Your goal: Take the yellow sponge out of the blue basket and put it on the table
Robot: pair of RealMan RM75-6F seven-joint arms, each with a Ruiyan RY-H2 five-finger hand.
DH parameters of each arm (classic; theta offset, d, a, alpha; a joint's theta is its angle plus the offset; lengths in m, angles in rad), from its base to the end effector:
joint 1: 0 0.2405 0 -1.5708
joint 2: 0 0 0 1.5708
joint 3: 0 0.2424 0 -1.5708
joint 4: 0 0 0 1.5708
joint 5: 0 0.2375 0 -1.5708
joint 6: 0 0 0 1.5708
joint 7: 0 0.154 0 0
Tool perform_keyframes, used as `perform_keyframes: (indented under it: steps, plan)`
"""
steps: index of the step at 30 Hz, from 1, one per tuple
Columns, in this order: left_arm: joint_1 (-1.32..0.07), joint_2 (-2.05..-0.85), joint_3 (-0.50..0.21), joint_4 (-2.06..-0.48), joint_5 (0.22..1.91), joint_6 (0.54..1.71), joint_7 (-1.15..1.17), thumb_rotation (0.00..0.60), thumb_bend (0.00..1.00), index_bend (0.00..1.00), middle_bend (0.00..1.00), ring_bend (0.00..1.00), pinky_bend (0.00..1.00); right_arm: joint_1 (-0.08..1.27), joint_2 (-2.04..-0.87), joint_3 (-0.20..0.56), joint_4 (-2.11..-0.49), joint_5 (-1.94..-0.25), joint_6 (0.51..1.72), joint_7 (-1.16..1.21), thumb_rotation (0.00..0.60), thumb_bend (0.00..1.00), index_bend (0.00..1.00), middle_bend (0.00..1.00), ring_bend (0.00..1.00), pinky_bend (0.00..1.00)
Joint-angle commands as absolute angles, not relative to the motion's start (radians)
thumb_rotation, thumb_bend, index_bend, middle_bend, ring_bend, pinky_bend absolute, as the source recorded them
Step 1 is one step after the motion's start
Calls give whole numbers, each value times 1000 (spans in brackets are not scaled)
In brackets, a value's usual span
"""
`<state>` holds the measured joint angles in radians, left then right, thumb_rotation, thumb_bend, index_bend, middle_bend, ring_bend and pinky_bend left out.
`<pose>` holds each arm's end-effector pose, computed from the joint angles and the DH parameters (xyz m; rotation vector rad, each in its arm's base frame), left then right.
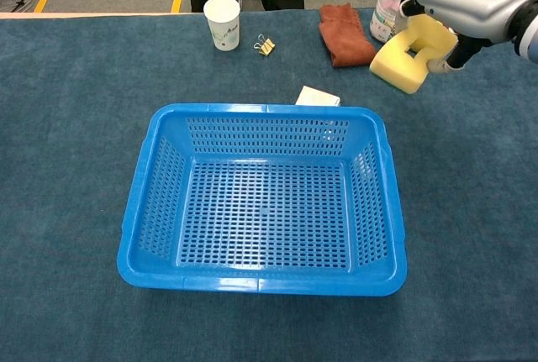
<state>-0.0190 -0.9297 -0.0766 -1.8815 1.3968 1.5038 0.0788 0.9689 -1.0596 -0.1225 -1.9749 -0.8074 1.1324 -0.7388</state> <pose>-0.2892 0.1751 0.1695 -1.2566 -0.9537 -0.8377 -0.1445 -0.3187 0.0596 1.9509 -0.5856 0.4718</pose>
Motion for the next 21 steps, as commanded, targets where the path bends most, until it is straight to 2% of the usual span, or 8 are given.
perform_keyframes:
  steps: [1,7,12,15,21]
  plan:
    - [-22,-928,-77,-1879,1396,1501,76,600,230,326,317,232,239,963,-1052,-107,-1977,-767,1107,-764,600,205,0,109,0,108]
    - [-24,-924,-75,-1875,1396,1500,69,600,230,326,317,232,239,922,-1009,-95,-2021,-803,1136,-744,600,206,0,55,0,105]
    - [-26,-920,-75,-1867,1394,1500,74,600,230,327,317,232,239,821,-954,-101,-2075,-925,1251,-672,600,208,11,147,6,108]
    - [-30,-926,-76,-1855,1394,1504,114,600,230,327,317,232,239,740,-924,-120,-2094,-1004,1332,-634,600,212,87,206,39,115]
    - [-41,-942,-72,-1855,1396,1496,162,600,230,327,317,232,239,577,-857,-166,-2156,-1116,1483,-595,600,213,124,221,41,115]
